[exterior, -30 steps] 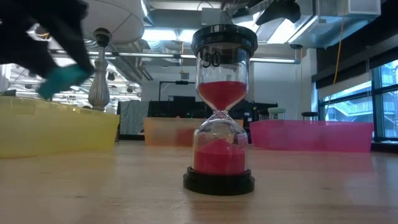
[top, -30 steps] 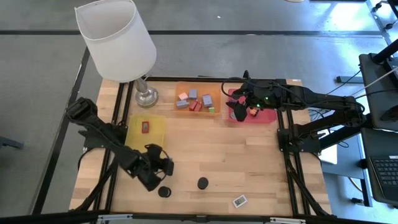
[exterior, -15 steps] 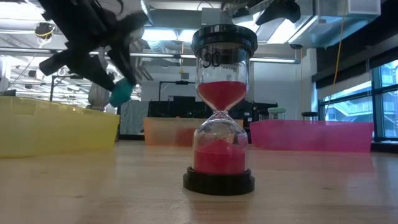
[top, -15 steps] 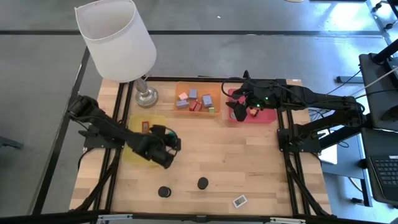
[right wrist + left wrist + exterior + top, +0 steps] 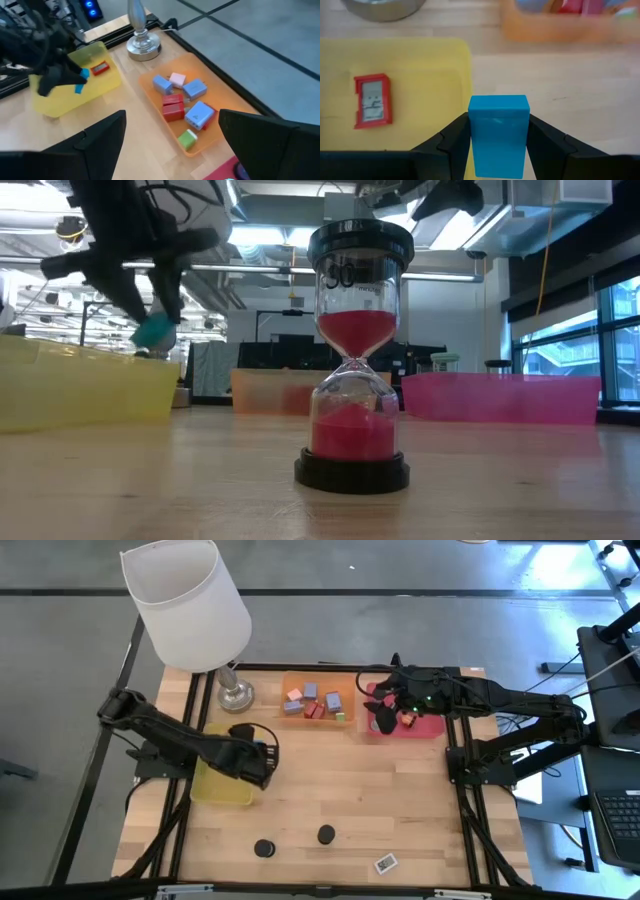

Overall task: Pick & Place Office items
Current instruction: Put the blue digital timer into the yellow bin

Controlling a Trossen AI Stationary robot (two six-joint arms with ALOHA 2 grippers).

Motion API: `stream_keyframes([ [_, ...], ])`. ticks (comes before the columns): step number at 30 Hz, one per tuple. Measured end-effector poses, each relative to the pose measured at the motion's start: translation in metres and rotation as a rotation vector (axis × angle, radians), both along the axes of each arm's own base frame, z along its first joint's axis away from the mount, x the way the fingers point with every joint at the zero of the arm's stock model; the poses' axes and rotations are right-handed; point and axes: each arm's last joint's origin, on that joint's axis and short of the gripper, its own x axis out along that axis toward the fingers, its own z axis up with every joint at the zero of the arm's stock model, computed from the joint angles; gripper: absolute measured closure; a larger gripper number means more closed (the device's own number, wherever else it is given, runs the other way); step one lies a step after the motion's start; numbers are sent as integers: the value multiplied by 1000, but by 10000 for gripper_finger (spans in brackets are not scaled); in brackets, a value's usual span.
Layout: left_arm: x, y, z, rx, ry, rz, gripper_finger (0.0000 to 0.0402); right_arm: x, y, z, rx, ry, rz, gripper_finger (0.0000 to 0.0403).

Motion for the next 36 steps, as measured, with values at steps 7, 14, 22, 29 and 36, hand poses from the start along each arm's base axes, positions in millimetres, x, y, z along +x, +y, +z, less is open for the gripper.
stream_keyframes([
  [7, -19, 9, 28, 74, -128, 13, 239, 0, -1, 0, -28, 2, -39, 81],
  [14, -48, 18, 36, 82, 32, 41, 239, 0, -1, 0, -22, -1, -41, 81],
  [22, -50, 12, 24, -93, 268, 23, 238, 0, -1, 0, -20, -1, -40, 81],
  [29, -35, 3, 2, -215, 429, -23, 238, 0, -1, 0, -20, -2, -40, 81],
  [36, -12, -6, -25, -249, 492, -98, 237, 0, -1, 0, -18, -2, -40, 81],
])
